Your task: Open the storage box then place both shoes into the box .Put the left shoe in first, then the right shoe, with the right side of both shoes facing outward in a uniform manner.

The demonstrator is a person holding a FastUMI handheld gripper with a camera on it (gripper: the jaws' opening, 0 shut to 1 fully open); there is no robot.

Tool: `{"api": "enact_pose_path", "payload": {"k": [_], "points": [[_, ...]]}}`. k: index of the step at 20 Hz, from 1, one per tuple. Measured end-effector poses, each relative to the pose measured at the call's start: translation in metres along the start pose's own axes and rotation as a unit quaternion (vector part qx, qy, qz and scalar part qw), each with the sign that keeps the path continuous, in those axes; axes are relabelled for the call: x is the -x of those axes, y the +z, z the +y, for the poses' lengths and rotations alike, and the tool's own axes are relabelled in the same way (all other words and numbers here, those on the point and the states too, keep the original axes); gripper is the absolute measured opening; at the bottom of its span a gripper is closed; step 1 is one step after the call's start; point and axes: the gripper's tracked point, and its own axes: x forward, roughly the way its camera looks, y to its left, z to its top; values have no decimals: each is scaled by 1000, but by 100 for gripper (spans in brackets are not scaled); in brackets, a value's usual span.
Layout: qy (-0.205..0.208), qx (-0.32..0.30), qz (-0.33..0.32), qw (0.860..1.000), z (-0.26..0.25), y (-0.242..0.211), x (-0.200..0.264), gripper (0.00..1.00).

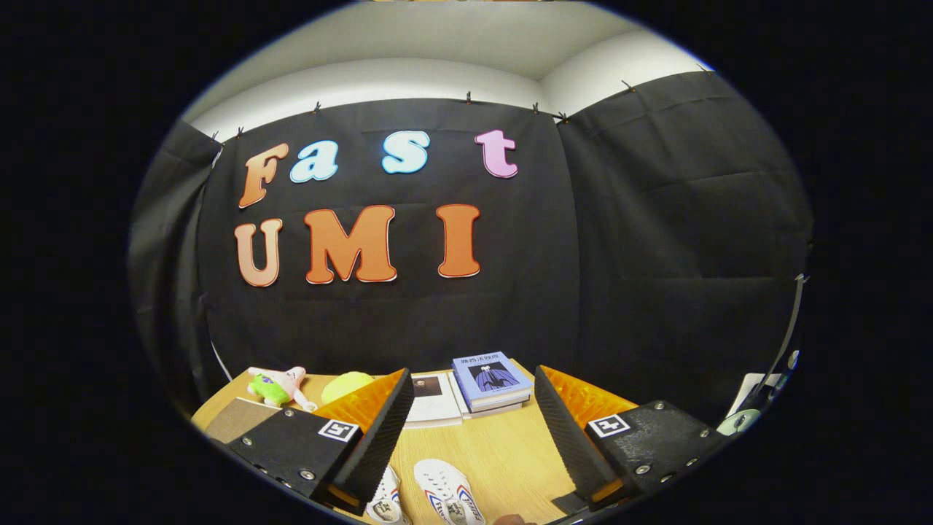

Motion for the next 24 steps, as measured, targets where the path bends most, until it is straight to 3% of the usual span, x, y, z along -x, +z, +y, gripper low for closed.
{"api": "enact_pose_path", "payload": {"k": [10,16,21,24], "points": [[11,9,-6,1000,12,10,-7,98],[28,-8,14,999,18,-6,-17,99],[75,-74,69,992,46,-49,-28,99],[114,-127,120,978,73,-88,-35,98]]}}
